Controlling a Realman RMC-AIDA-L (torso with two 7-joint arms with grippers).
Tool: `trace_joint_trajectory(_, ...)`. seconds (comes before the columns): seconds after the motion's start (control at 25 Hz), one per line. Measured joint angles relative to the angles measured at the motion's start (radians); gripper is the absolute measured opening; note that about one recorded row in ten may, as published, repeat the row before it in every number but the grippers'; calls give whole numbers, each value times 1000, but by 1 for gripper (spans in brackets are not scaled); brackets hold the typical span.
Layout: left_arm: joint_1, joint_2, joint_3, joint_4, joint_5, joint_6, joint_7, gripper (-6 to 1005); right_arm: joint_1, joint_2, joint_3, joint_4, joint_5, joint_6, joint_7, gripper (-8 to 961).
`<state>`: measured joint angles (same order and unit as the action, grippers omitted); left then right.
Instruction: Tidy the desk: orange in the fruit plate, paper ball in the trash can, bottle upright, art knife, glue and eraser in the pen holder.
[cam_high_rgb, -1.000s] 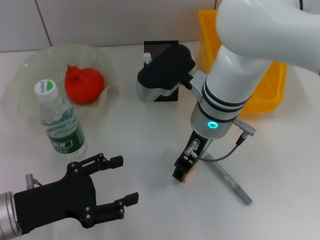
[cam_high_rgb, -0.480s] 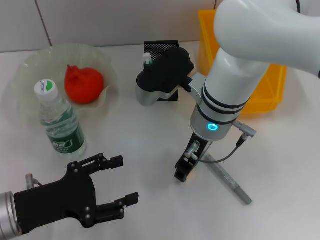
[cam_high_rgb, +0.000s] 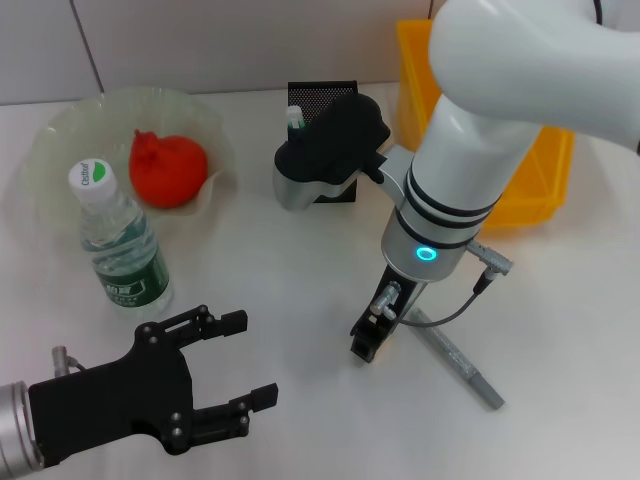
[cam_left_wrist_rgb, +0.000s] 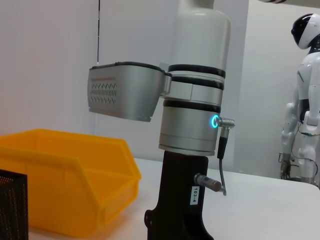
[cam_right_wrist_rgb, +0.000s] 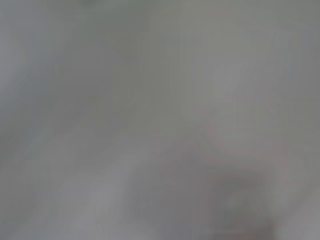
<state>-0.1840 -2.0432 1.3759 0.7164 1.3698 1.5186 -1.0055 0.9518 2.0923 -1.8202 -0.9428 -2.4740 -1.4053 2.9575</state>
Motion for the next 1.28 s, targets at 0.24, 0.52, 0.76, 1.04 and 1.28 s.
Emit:
trace_joint_trajectory(0.24, 0, 0, 0, 0, 0, 1, -1, 799, -13, -6, 53, -38, -5, -8, -2, 390)
trace_joint_trajectory(0.52, 0, -1, 0, 0, 0, 9, 2, 799, -76, -11, 206, -224, -83, -76, -8, 400)
trace_joint_trajectory(0.76, -4, -2, -1, 2, 0, 12, 2, 799, -108, -11, 341, -395, -138, -136, -12, 411)
trace_joint_trajectory(1.04, -6, -5, -2, 1, 0, 15, 2, 799, -101, -12, 457, -522, -248, -99, -17, 423)
trace_joint_trajectory(1.28, -16, -5, -2, 0, 0, 16, 1, 799, -63, -12, 520, -494, -309, -14, -13, 433)
